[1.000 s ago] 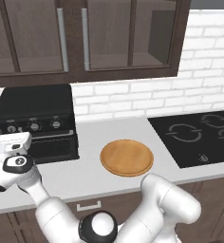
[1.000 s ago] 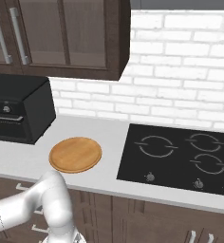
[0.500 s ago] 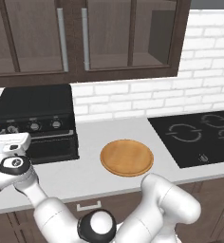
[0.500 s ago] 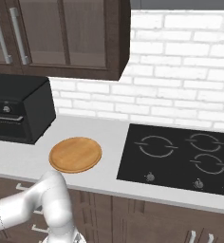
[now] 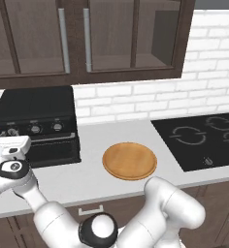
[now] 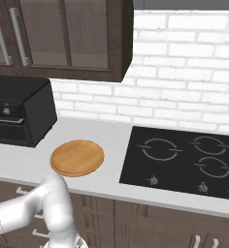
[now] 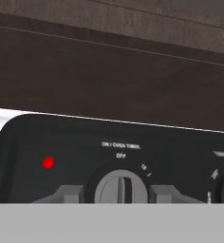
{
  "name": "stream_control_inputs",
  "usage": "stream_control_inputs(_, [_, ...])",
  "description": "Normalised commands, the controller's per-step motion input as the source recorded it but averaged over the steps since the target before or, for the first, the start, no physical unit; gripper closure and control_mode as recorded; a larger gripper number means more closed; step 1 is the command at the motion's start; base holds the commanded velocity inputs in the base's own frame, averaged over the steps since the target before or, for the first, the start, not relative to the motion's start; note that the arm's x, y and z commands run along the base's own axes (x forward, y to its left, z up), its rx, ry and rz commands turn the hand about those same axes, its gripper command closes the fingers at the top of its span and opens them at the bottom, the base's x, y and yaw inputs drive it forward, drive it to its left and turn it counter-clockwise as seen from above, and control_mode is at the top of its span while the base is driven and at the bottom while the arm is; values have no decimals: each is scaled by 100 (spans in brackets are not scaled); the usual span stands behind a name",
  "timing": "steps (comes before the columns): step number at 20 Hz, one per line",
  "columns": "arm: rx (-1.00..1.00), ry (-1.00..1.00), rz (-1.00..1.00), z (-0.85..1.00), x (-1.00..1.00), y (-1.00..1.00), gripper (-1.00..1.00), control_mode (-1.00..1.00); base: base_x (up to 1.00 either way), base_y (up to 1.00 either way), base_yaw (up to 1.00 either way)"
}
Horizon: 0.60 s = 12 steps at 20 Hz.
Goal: Pick up the kebab skewer and baguette bread, and place them inside the toaster oven. Close the toaster oven door and start by setting the timer.
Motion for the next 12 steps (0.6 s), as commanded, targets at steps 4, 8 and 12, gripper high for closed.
stream_control_inputs(4, [15, -17, -1, 0, 0, 0, 100, -100, 0, 0, 0])
stream_control_inputs(8, [19, -24, 0, 0, 0, 0, 100, -100, 0, 0, 0])
stream_control_inputs(12, [24, -19, 0, 0, 7, 0, 100, -100, 0, 0, 0])
